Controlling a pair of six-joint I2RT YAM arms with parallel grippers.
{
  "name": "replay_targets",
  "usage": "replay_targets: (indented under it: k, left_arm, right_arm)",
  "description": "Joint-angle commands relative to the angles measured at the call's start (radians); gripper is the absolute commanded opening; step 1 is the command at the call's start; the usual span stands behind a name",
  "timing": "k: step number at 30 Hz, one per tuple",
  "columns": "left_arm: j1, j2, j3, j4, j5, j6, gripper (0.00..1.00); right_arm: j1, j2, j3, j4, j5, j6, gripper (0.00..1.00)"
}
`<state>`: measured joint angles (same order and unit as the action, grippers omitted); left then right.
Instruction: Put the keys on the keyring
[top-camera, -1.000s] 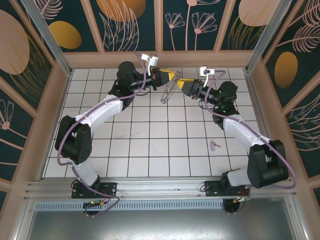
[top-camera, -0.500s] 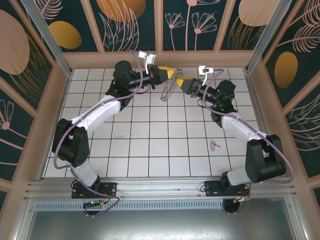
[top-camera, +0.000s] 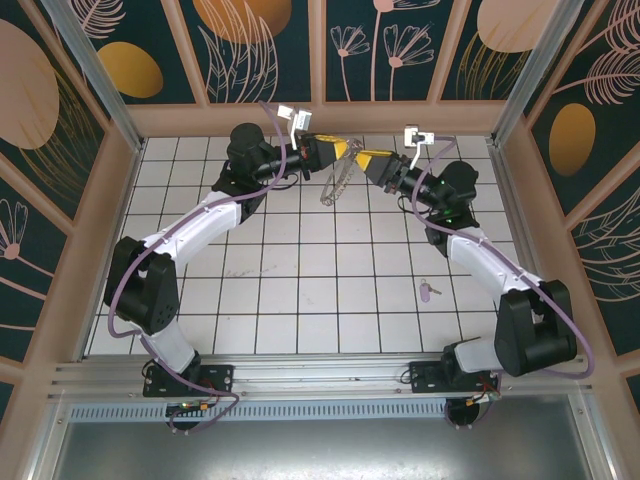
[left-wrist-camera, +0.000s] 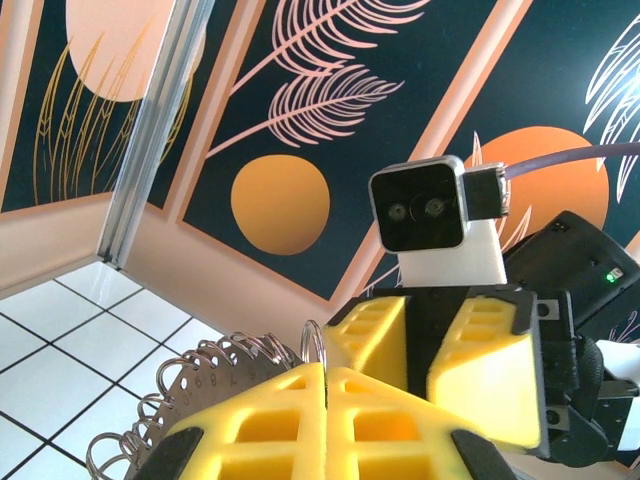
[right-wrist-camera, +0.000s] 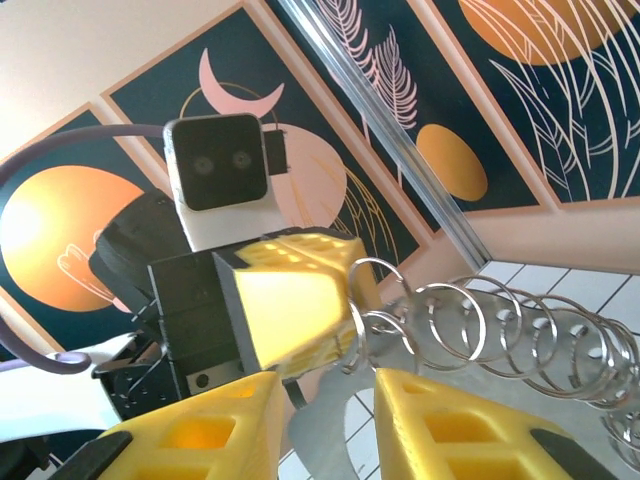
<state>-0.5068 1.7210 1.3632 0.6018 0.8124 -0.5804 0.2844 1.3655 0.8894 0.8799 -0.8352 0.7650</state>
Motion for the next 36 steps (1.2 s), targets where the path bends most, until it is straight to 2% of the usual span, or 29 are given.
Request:
replay_targets:
  k: [1,36]
  left_arm:
    - [-0.001,-0.02,-0.003,0.07,0.019,-0.007,0.0]
    - [-0.001,-0.02,-0.008,0.084,0.028,-0.02,0.0]
  right_arm:
    - [0.013,-0.019,0.035,0.027,0.003,0.002,0.3]
    - [0.05,0.097,0.104,0.065,0.011,0.017,0.3]
